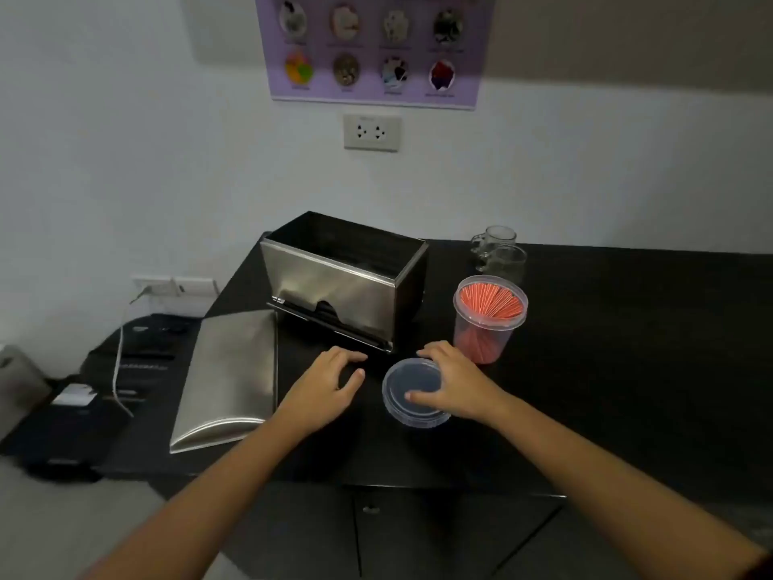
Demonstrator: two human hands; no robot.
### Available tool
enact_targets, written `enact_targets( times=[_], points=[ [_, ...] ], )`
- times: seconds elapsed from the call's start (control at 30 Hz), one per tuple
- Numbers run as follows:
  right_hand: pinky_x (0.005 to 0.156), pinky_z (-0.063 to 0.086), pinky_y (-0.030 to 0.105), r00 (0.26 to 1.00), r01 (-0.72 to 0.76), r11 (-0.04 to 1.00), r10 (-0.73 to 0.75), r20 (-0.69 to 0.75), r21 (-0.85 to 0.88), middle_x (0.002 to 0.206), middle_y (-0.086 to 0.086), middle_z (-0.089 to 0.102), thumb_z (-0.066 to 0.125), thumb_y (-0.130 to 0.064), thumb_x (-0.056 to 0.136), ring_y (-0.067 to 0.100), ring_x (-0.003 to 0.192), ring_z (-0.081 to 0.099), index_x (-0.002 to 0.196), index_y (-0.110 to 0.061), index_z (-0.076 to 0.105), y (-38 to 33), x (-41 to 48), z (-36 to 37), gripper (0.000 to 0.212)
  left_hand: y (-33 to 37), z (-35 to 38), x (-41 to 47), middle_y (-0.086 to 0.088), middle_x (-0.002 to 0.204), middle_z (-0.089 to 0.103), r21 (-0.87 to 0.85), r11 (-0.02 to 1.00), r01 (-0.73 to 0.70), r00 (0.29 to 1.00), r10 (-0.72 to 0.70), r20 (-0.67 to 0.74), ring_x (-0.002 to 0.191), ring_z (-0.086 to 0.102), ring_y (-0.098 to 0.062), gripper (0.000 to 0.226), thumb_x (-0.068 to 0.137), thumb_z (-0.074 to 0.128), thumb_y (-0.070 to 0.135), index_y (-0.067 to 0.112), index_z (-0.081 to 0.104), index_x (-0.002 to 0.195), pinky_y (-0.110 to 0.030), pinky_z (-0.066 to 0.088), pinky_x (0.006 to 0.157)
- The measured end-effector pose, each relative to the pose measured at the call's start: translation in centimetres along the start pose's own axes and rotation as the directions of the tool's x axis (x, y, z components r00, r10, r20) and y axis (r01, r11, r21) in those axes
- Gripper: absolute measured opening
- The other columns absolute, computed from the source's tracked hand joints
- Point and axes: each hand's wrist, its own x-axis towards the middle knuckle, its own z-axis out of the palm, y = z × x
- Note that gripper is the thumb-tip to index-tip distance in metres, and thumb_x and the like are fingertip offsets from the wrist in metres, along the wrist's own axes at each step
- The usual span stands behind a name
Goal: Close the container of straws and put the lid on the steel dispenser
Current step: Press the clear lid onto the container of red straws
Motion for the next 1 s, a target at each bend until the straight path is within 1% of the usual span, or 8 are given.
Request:
enact_targets(
  times=[0.07,0.23,0.37,0.5,0.57,0.73,0.87,1.0],
  points=[
    [0.101,0.034,0.034,0.999,-0.001,0.999,0.003,0.04,-0.048,0.142,0.003,0.031,0.067,-0.052,0.069,0.018,0.128,0.034,0.137,-0.015,0.032,0.6,0.8,0.3,0.085,0.0,0.5,-0.2,0.002,0.123,0.052,0.001,0.999,0.044,0.999,-0.044,0.003,0.12,0.043,-0.011,0.033,0.092,0.046,0.029,0.019,0.051,0.123,-0.024,0.031,0.101],
    [0.109,0.025,0.044,0.989,-0.023,0.99,0.042,0.141,-0.137,0.154,0.005,0.009,0.066,-0.066,0.058,0.025,0.14,0.013,0.142,-0.016,0.019,1.9,2.2,1.9,0.109,-0.2,1.7,-1.2,0.002,0.12,0.053,0.015,0.994,0.107,0.994,-0.107,0.002,0.118,0.044,-0.011,0.03,0.092,0.047,0.028,0.02,0.054,0.12,-0.028,0.031,0.106],
    [0.11,0.024,0.047,0.977,-0.026,0.983,0.064,0.204,-0.182,0.154,0.007,0.002,0.066,-0.072,0.05,0.029,0.14,0.008,0.143,-0.021,0.013,2.8,2.8,2.6,0.119,-0.3,2.0,-1.5,0.004,0.116,0.054,0.032,0.989,0.143,0.99,-0.143,-0.011,0.113,0.044,-0.009,0.028,0.092,0.047,0.029,0.021,0.056,0.118,-0.021,0.03,0.098],
    [0.1,0.037,0.042,0.98,-0.021,0.988,0.05,0.191,-0.15,0.139,0.006,0.024,0.07,-0.067,0.05,0.024,0.128,0.027,0.138,-0.023,0.019,3.4,2.7,2.6,0.11,0.2,2.1,-1.8,0.002,0.113,0.056,0.03,0.987,0.156,0.986,-0.154,-0.056,0.107,0.046,-0.009,0.027,0.092,0.048,0.025,0.018,0.058,0.117,-0.016,0.029,0.094],
    [0.096,0.04,0.039,0.983,0.007,0.99,0.02,0.184,-0.144,0.132,0.004,0.028,0.07,-0.067,0.049,0.021,0.123,0.03,0.136,-0.023,0.023,3.5,2.4,2.2,0.108,0.5,2.0,-2.0,0.003,0.11,0.056,0.01,0.987,0.161,0.984,-0.16,-0.079,0.105,0.046,-0.008,0.027,0.092,0.048,0.024,0.018,0.06,0.115,-0.017,0.03,0.093],
    [0.091,0.039,0.033,0.985,0.06,0.996,-0.048,0.168,-0.069,0.127,-0.001,0.03,0.067,-0.072,0.048,0.017,0.119,0.034,0.135,-0.027,0.025,4.4,0.7,0.1,0.107,1.1,2.3,-2.2,0.006,0.102,0.062,-0.065,0.98,0.186,0.97,-0.194,-0.147,0.098,0.057,-0.007,0.021,0.09,0.052,0.018,0.021,0.062,0.109,-0.021,0.041,0.088],
    [0.091,0.036,0.032,0.984,0.081,0.995,-0.07,0.162,-0.061,0.131,-0.003,0.028,0.066,-0.073,0.049,0.016,0.121,0.033,0.137,-0.028,0.023,6.0,-1.4,-2.1,0.108,2.3,3.1,-2.0,0.01,0.09,0.065,-0.106,0.976,0.188,0.966,-0.203,-0.157,0.09,0.063,-0.007,0.017,0.088,0.056,0.011,0.022,0.064,0.098,-0.009,0.044,0.078],
    [0.09,0.038,0.03,0.988,0.062,0.997,-0.055,0.146,-0.04,0.129,-0.006,0.029,0.063,-0.077,0.046,0.013,0.118,0.033,0.138,-0.031,0.023,8.3,-3.6,-4.0,0.111,4.4,4.4,-0.8,0.01,0.088,0.066,-0.133,0.976,0.174,0.971,-0.193,-0.142,0.083,0.063,-0.004,0.017,0.087,0.057,0.012,0.023,0.064,0.096,-0.004,0.043,0.074]
  ],
)
